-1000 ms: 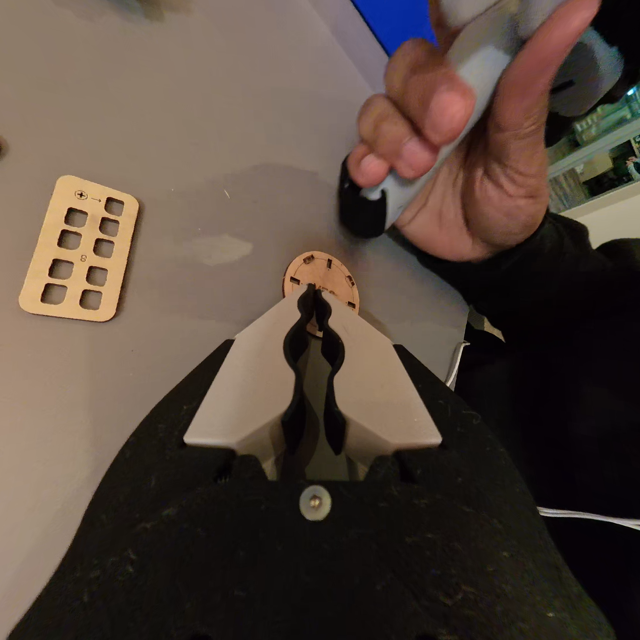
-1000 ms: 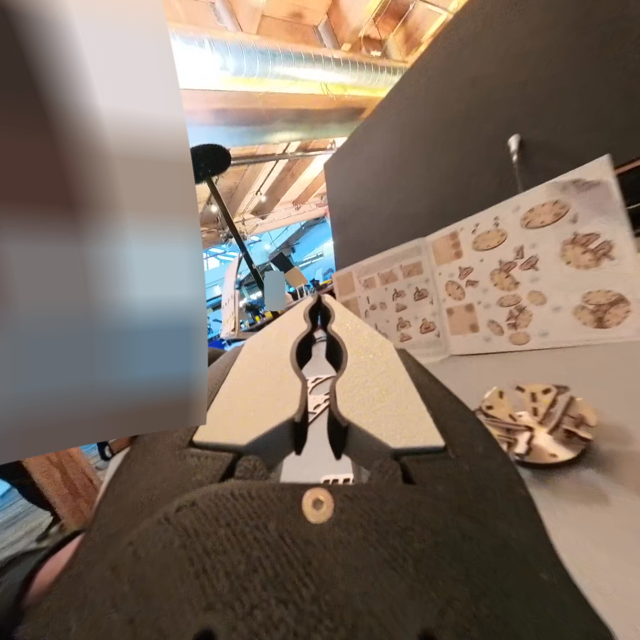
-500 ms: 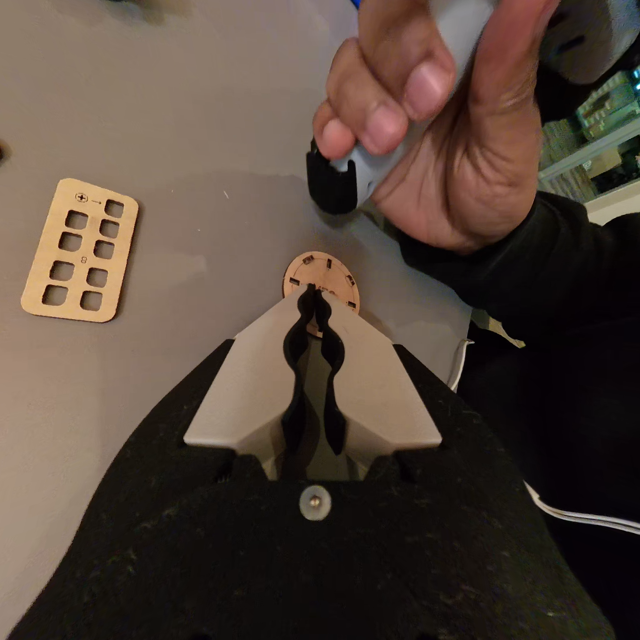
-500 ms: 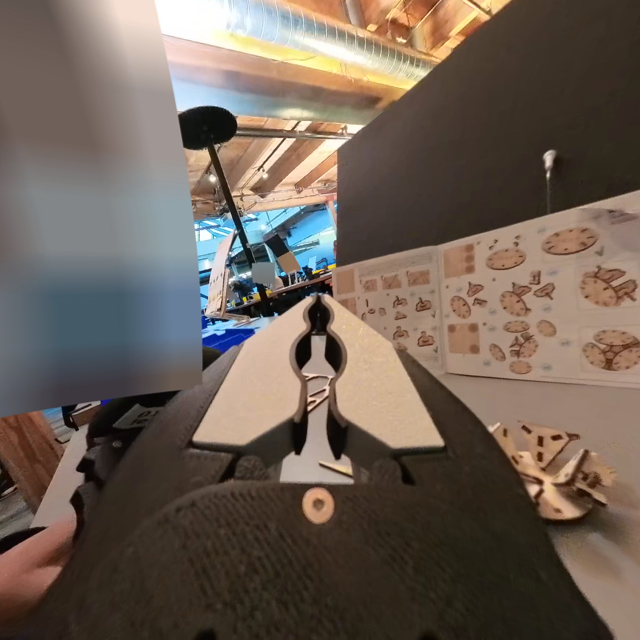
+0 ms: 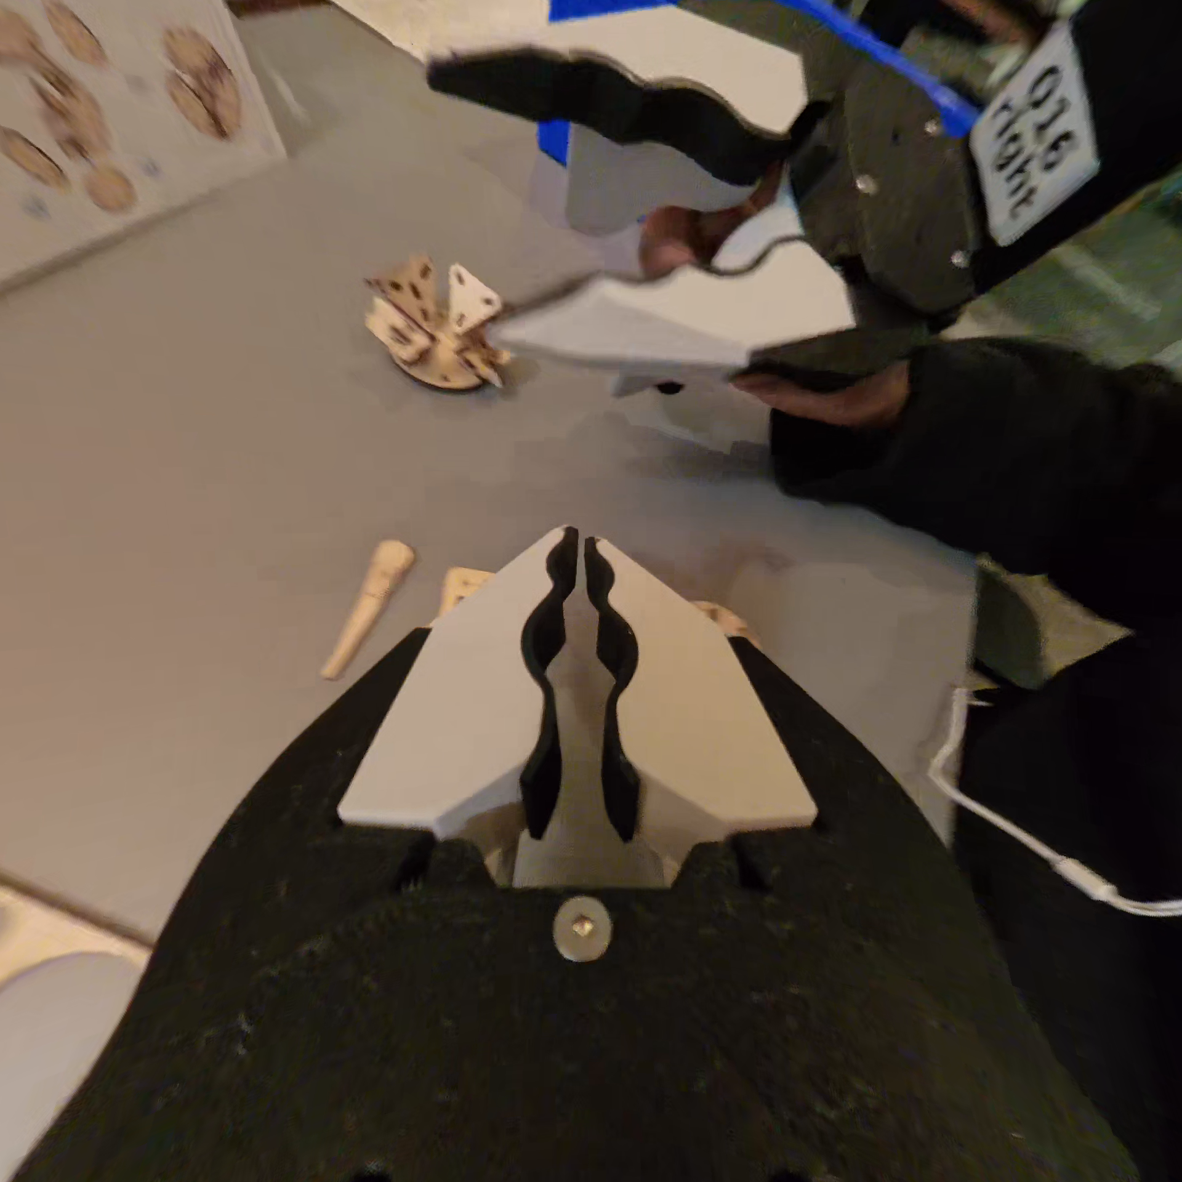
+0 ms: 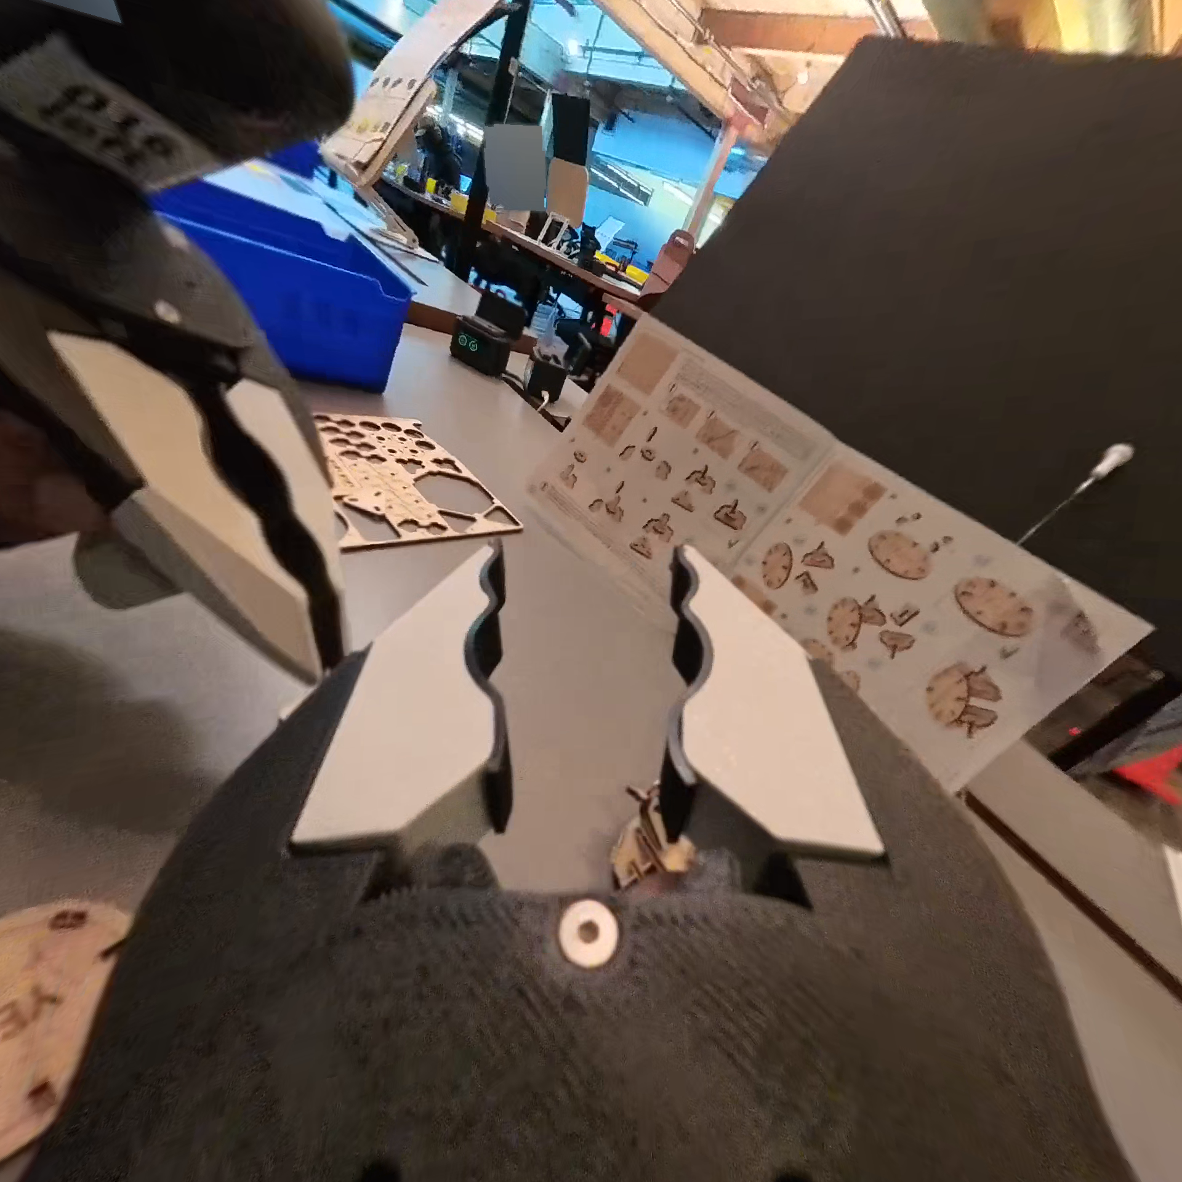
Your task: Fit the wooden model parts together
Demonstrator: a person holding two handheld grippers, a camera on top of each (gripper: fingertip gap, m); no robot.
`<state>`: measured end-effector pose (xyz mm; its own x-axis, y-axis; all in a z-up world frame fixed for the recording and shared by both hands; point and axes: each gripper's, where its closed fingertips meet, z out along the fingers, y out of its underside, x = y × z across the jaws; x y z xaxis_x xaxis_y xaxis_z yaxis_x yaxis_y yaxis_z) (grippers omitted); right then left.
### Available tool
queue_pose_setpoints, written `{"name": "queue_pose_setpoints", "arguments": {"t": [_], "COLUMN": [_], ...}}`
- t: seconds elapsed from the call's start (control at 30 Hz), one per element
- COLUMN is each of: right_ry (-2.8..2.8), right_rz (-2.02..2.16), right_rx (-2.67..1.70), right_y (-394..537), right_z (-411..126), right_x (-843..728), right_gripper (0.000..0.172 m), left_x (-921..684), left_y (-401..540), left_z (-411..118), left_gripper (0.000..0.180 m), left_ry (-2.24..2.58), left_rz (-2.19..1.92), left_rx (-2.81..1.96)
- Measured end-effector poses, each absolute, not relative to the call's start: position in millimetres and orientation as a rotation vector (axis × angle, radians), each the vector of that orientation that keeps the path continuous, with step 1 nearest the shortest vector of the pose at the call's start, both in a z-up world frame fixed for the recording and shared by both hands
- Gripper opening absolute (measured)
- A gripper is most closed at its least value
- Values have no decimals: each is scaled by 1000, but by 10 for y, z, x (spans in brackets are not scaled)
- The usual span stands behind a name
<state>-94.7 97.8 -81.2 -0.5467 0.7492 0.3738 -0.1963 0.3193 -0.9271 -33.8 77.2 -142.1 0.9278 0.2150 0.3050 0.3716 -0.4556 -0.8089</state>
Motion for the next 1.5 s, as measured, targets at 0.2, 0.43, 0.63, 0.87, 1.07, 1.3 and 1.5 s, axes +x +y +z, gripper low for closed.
{"name": "queue_pose_setpoints", "arguments": {"t": [0.2, 0.43, 0.63, 0.87, 1.07, 1.3, 1.5], "right_ry": [-1846, -1949, -1975, -2021, -1956, -1838, -1639], "right_rz": [1533, 1666, 1644, 1737, 1801, 1726, 1773], "right_rx": [-401, -571, -541, -534, -626, -659, -774], "right_y": [918, 1014, 969, 941, 1058, 1279, 1728], "right_z": [-962, -1151, -1177, -1156, -1087, -1002, -764], "right_x": [-556, -609, -570, -504, -583, -700, -814], "right_gripper": [24, 35, 23, 2, 15, 29, 32], "left_x": [-787, -734, -686, -832, -1038, -1010, -840], "left_y": [900, 784, 787, 722, 599, 595, 678], "left_z": [-1500, -1811, -1677, -1615, -1448, -1345, -1341], "left_gripper": [0, 2, 6, 11, 28, 34, 34], "left_ry": [-150, -142, -225, -268, -325, -312, -221], "left_rz": [215, 66, -163, -115, -35, -23, -16], "left_rx": [-2158, -2156, -2050, -2020, -1946, -1916, -1940]}}
